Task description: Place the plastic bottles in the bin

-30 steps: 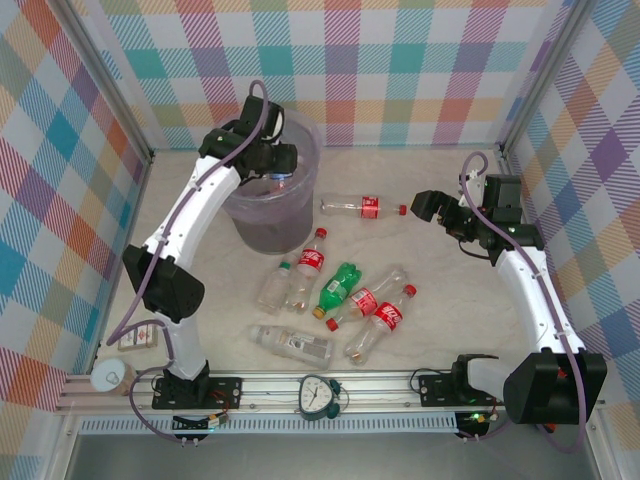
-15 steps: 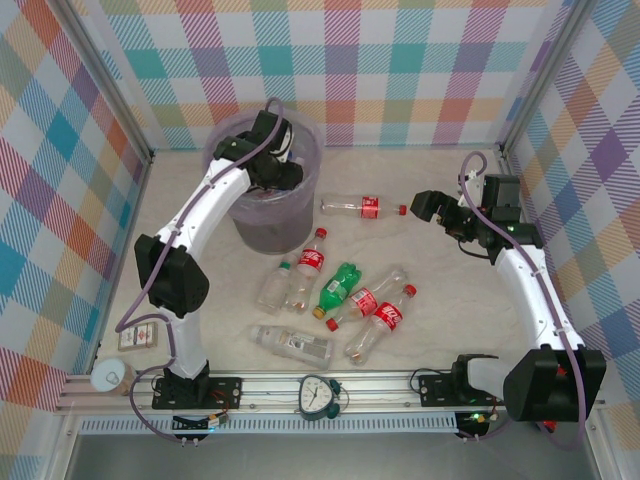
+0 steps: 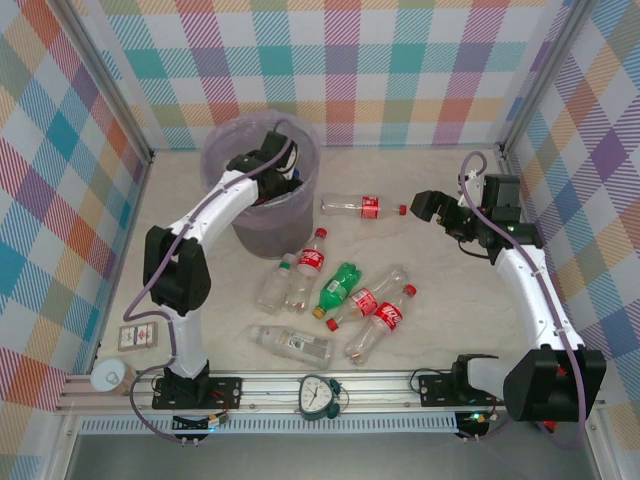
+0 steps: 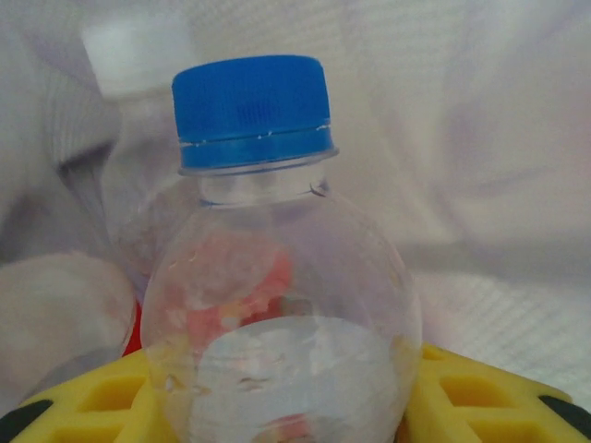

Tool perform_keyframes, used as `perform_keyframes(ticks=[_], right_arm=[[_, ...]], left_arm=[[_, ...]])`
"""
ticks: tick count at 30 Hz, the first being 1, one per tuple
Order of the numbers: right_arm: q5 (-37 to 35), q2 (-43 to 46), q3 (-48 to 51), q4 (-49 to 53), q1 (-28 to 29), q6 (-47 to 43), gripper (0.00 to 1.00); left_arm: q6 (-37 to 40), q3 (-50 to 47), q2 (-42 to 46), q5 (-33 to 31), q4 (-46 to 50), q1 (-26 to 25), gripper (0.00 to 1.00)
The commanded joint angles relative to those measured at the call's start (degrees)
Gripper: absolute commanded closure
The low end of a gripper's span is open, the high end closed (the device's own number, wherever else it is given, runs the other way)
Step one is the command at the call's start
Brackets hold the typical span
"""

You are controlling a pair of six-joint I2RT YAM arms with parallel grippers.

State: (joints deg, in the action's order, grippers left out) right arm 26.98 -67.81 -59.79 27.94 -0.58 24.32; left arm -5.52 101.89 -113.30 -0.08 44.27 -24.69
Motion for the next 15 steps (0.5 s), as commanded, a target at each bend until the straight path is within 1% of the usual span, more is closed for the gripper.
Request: perform_keyframes(ticks=[1,8,9,13,15], right_arm=[[0.3,-0.1,-1.1,-0.5,0.3,-1.3,0.0],[0.1,-0.1,-1.2,-0.5,0.3,-1.6,0.0],[0.2,-0.2,-1.2,-0.5,0.3,-1.6,0.0],[0.1,-0.6,-1.2,-0.6,0.3,-1.6,0.0],[0.2,-0.6,-1.2,-0.6,0.4,-1.5,0.0]], left_arm=[[-1.2,-1.7,-2.9,-0.3,4.7,-0.4,1.0],[-1.8,-0.3,-1.5,0.1,3.9,-0.2,1.0],[-1.8,0.6,-1.2,0.3,4.3,-0.2,0.96],[-1.5,5.6,0.6,1.2,6.5,-0.2,0.66],[-1.3,8.5,1.5,1.1,8.0,-0.2,0.56]])
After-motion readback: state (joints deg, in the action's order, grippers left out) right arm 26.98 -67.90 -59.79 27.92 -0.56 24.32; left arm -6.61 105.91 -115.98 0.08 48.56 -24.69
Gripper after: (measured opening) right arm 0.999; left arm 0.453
